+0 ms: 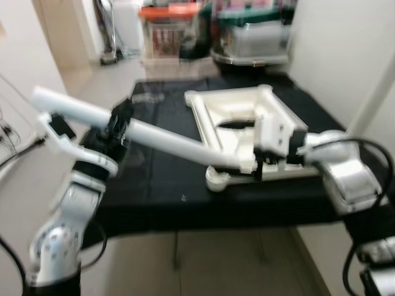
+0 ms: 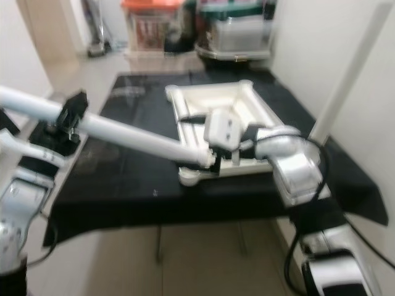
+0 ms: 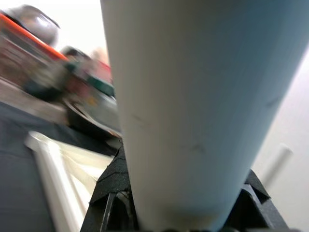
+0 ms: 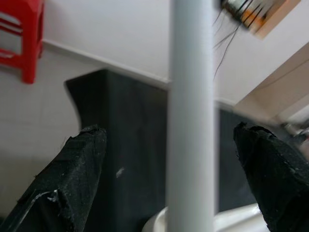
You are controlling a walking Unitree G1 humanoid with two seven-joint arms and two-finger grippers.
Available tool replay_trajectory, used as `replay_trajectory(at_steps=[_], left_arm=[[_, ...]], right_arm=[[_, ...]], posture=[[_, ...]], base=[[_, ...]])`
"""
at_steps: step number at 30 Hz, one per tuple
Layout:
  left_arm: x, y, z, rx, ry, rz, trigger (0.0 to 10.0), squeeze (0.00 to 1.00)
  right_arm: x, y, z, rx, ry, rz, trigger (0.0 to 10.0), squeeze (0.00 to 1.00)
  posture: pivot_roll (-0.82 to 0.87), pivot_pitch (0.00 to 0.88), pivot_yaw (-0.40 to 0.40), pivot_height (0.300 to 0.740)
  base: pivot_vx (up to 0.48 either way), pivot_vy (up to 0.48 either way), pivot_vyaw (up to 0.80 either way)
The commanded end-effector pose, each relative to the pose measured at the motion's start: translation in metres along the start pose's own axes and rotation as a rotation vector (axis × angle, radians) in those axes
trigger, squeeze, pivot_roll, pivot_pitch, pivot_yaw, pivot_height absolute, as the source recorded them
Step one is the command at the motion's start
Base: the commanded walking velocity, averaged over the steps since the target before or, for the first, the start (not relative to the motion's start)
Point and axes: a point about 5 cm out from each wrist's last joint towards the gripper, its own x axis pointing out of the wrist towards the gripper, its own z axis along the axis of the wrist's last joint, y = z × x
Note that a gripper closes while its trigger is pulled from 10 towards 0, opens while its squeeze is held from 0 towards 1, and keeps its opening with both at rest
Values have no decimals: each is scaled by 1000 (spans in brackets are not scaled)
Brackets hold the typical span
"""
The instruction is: Building children table
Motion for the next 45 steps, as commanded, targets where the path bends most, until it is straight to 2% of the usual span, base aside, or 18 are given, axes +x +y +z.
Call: replay_trajectory(at_steps=[1,2,6,8,11,15,18,21,23,24,27,28,37,44,45], left_arm=[[3,-3,-4,2,26,-29,10000,0],[5,-7,-8,-3,57,-63,10000,0],[6,-10,-14,-15,88,-94,10000,0],[6,-17,-26,-41,144,-149,10000,0],[4,-22,-33,-53,179,-182,10000,0],[3,-24,-36,-51,191,-196,10000,0],[4,-27,-40,-51,203,-211,10000,0],[11,-31,-44,-43,210,-238,10000,0],[12,-33,-45,-39,212,-246,10000,0],[14,-34,-46,-36,215,-254,10000,0],[15,-34,-47,-35,216,-259,10000,0],[16,-35,-48,-38,215,-261,10000,0],[15,-33,-52,-60,193,-231,10000,0],[15,-27,-50,-45,146,-179,10000,0],[15,-24,-48,-22,119,-158,10000,82]], right_arm=[[6,6,0,6,-2,49,10000,0],[11,9,-1,27,3,84,10000,0],[18,10,-2,36,3,100,10000,0],[29,7,-2,42,-1,94,10000,0],[37,4,-1,54,-4,80,10000,0],[40,4,-1,66,6,75,10000,0],[46,8,-5,110,41,90,10000,0],[54,23,-16,241,125,168,10000,0],[55,28,-19,269,147,191,10000,0],[56,32,-21,287,167,212,3451,0],[57,35,-24,297,180,222,3451,0],[60,39,-26,324,192,225,0,0],[70,37,-24,374,170,151,0,0],[71,34,-24,423,163,90,0,0],[71,35,-26,442,162,77,0,0]], posture=[[-53,0,11,740],[-52,0,9,740],[-51,0,8,740],[-44,0,4,740],[-41,0,3,740],[-41,0,3,740],[-41,0,2,740],[-40,0,1,740],[-40,0,1,740],[-40,0,1,740],[-42,0,0,740],[-42,0,0,740],[-45,0,-2,740],[-46,0,-5,740],[-44,0,-6,740]], base=[[0,0,0],[0,0,0],[0,0,0],[0,0,0],[0,0,0],[0,0,0],[0,0,0],[0,0,0],[0,0,0],[0,0,0],[0,0,0],[0,0,0],[0,0,0],[0,0,0],[0,0,0]])
